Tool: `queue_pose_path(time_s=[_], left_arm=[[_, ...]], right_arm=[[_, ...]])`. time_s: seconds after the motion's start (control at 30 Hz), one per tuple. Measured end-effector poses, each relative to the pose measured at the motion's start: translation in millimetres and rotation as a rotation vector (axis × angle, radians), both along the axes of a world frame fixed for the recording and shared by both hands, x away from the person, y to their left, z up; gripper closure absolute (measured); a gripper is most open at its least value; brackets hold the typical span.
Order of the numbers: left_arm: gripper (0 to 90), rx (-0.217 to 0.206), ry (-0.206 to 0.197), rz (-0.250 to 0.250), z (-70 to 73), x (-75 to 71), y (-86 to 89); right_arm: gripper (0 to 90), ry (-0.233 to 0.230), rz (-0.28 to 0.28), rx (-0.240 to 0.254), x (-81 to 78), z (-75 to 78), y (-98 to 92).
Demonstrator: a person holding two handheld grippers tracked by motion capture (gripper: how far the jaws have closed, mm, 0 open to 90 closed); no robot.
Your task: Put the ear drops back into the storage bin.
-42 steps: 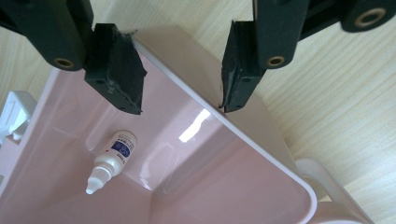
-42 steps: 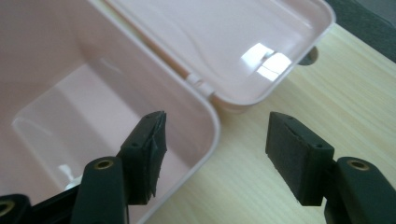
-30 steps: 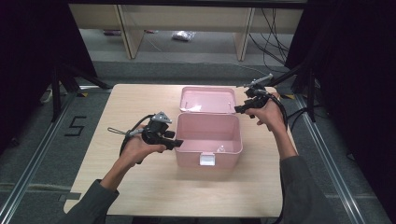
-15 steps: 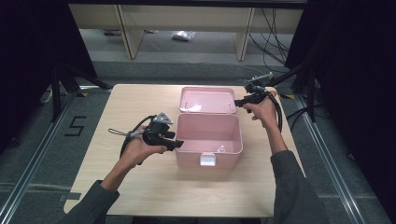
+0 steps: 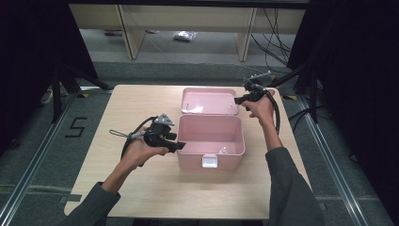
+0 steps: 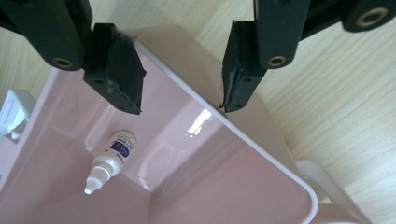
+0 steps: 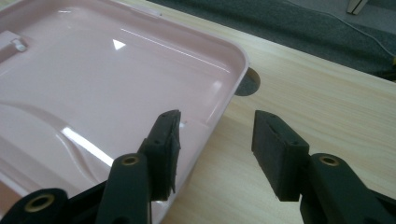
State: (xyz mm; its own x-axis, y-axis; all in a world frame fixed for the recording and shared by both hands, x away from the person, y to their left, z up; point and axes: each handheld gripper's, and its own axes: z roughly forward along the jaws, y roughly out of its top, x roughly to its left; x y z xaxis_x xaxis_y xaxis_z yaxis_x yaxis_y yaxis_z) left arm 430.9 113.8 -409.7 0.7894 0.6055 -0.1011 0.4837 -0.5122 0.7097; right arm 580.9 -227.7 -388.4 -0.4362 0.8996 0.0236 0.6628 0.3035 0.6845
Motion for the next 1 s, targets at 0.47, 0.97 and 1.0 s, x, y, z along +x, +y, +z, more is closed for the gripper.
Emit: queue_pose_path(time_s=[0.47,0.97,1.0], left_arm=[[47.1,-0.015,0.020,-0.006,-0.7,3.3,1.5],[33.5,-0.053,0.026,0.093,3.4,47.4,-7.8],[33.4,-0.055,0.027,0.100,1.6,52.5,-8.8]], right_arm=[[56.2,0.031,-0.027,0.046,11.9,-8.5,-0.3],[54.5,0.027,-0.021,0.032,18.9,-9.3,2.0],[54.5,0.035,-0.028,0.041,18.7,-8.9,3.1]])
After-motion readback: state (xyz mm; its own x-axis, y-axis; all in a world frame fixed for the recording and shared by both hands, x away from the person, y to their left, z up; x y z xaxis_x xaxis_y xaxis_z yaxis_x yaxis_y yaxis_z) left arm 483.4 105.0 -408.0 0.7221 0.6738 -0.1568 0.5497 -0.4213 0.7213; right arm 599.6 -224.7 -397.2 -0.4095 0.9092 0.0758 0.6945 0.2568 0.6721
